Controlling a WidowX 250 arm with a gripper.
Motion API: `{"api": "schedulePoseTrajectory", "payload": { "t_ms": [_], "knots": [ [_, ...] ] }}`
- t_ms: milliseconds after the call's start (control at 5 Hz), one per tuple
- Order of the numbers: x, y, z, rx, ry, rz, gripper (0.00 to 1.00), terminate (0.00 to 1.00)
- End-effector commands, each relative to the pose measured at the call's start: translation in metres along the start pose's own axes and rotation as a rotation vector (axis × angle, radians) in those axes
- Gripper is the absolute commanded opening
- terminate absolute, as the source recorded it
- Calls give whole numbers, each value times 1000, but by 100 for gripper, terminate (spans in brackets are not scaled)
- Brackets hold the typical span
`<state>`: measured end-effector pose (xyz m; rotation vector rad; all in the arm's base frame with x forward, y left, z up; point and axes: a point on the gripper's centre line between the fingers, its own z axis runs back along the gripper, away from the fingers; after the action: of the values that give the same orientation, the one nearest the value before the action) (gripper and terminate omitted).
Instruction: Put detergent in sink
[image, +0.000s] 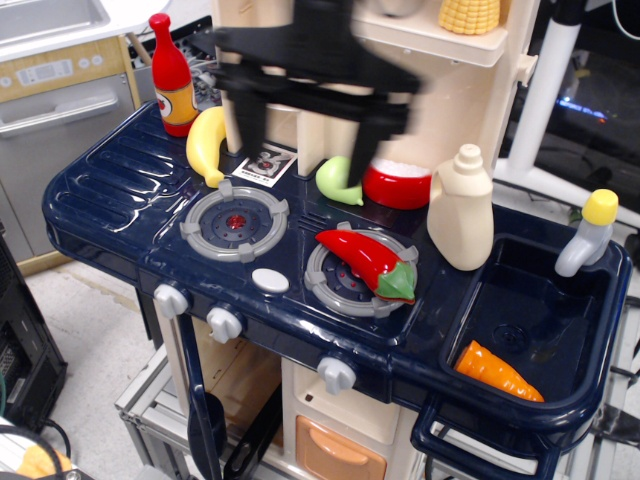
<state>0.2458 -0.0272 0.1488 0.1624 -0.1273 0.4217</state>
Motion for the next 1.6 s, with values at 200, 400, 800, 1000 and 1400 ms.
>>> {"api": "schedulePoseTrajectory", "payload": {
  "t_ms": [200, 400, 800, 1000, 1400],
  "knots": [
    [27, -101, 16, -92, -186, 349, 100, 0],
    [38, -108, 13, -52, -232, 357, 100, 0],
    [58, -100, -7, -90, -285, 329, 100, 0],
    [57, -92, -22, -97, -295, 311, 100, 0],
    [60, -92, -45, -139, -345, 332, 100, 0]
  ]
}}
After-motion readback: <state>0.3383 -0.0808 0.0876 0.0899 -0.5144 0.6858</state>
